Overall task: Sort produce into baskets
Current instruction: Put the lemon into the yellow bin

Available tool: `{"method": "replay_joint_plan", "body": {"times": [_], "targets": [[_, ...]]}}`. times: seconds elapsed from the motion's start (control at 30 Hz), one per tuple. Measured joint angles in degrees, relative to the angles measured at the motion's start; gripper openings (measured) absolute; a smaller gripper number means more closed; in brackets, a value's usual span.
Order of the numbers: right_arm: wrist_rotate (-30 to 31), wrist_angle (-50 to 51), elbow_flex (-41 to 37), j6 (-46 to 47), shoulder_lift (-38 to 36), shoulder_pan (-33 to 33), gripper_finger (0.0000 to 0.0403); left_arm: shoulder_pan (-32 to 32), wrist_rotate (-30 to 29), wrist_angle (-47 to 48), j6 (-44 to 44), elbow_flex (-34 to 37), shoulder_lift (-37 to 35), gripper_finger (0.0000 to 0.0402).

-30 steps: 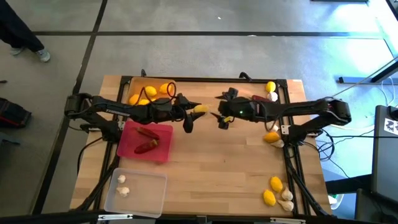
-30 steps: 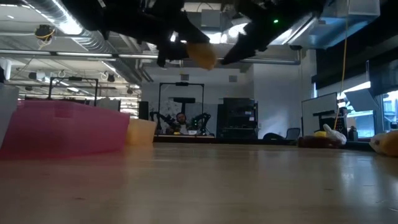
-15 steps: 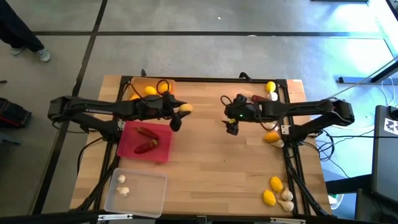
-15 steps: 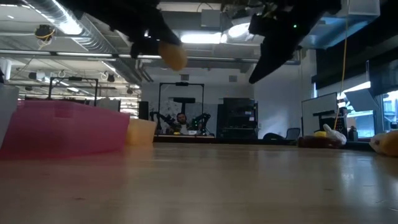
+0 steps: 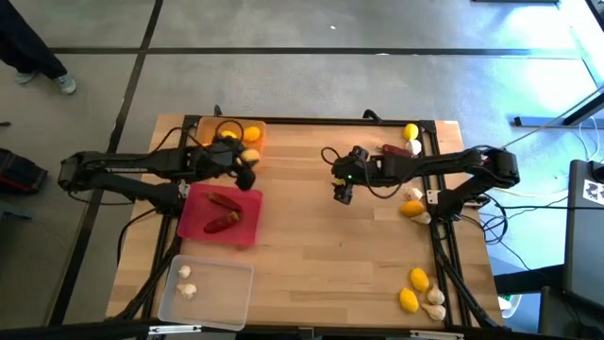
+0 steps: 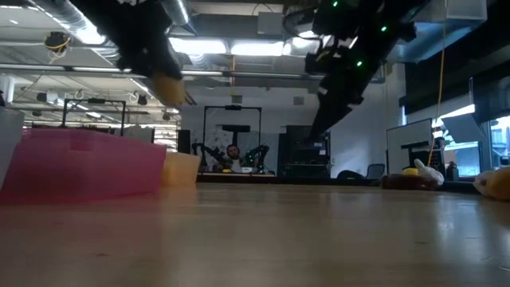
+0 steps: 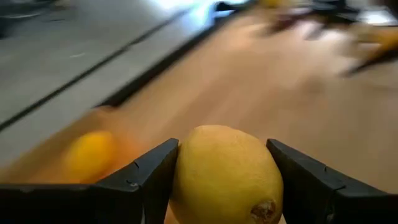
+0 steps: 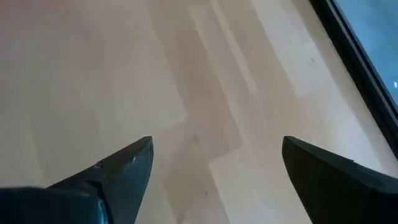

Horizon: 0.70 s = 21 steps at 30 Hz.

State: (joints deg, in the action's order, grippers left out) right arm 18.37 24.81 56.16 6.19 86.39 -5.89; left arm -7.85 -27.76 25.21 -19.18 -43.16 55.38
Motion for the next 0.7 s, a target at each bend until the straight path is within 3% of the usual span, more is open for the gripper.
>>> {"method": "replay_joint_plan", "body": {"times": [0.17, 0.7], "targets": [[-1.3, -1.5, 0.0, 2.3, 3.0, -2.9, 0.0349, -4.5, -8.6, 4.2, -3.4, 0.8, -0.6, 0.0232], [-6.0, -3.5, 0.0, 2.6, 11.5, -7.7, 0.0349, -19.8, -5.1, 0.4, -3.4, 2.5, 12.4, 0.0235]]}}
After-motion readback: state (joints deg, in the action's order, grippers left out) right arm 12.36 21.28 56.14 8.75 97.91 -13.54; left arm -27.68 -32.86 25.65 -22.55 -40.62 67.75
